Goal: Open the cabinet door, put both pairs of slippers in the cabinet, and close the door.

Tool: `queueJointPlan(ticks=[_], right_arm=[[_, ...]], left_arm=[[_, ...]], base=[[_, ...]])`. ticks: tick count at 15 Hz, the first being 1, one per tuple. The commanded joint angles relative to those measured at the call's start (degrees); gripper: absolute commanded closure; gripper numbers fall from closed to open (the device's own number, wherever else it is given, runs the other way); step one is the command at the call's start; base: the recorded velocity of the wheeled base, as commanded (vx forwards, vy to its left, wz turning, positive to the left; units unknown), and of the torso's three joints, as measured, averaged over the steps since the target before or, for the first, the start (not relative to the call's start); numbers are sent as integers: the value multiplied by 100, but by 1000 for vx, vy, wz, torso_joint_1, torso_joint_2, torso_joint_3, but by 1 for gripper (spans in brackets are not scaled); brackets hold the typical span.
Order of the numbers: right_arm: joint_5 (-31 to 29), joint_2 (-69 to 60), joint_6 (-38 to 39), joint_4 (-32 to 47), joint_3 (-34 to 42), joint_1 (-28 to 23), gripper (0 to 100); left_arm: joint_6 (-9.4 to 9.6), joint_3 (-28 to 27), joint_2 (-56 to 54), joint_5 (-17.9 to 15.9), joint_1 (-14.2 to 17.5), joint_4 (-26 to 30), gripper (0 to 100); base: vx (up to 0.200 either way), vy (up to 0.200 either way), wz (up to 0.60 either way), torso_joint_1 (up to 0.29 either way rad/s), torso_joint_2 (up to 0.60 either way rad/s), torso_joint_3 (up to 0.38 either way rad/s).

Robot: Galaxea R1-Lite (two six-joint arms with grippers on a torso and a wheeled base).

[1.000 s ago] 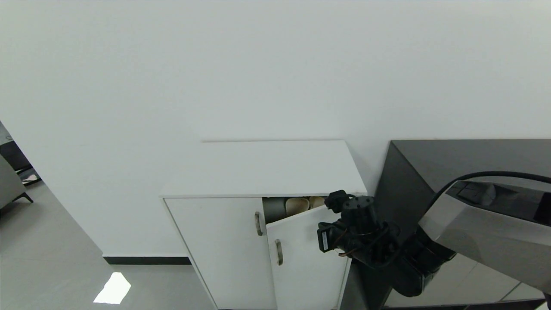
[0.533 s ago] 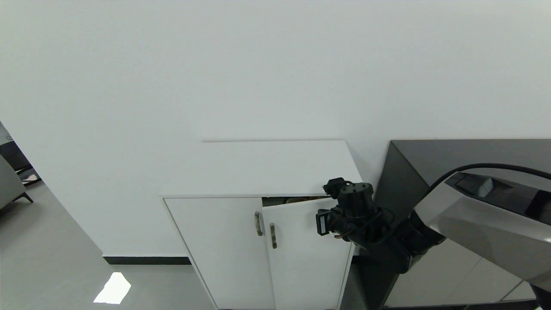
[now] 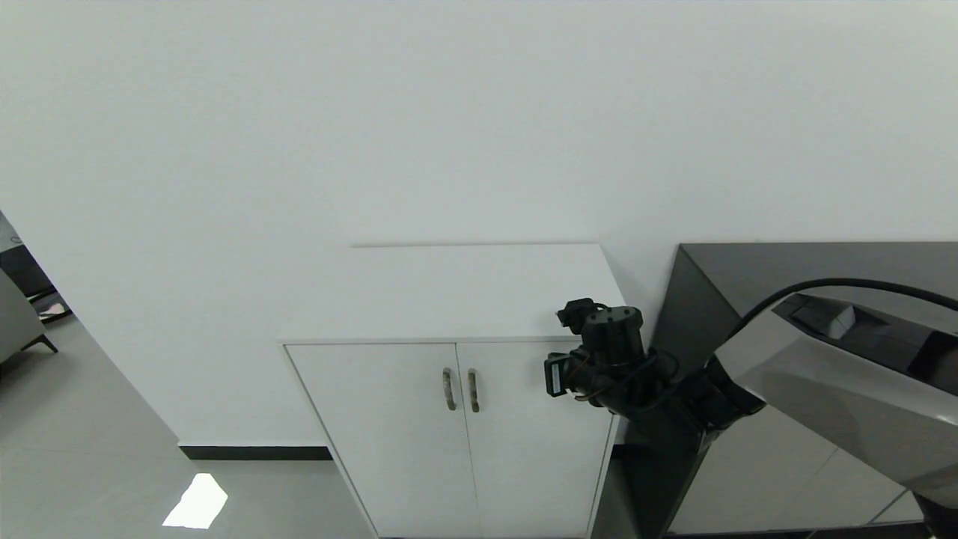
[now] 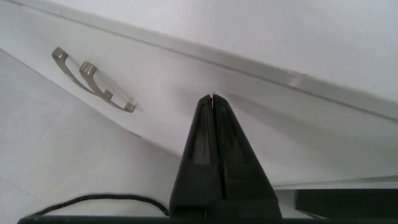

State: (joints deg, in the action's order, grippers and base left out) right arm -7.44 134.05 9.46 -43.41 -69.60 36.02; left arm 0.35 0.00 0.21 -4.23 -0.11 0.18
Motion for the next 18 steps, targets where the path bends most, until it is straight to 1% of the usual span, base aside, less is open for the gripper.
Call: queueJointPlan(ticks=[1,6,13,15,18], right_arm=[[-12,60,3,-10,-63,1,100],[-39,192,3,-1,-283,1,100],[-100,183,3,-1,-247,10,100],[-100,-230,21,-18,192,142,100],[-109,-1056,30,-80,1203,247,100]], left_arm=[[0,0,-3,1,2,-1,100],[0,0,-3,1,2,-1,100],[-9,0,-3,1,2,-1,100],[0,0,-3,1,2,-1,100],[-9,0,-3,1,2,-1,100]], base=[[0,0,0,0,0,0],[0,0,0,0,0,0],[0,0,0,0,0,0],[0,0,0,0,0,0],[0,0,0,0,0,0]])
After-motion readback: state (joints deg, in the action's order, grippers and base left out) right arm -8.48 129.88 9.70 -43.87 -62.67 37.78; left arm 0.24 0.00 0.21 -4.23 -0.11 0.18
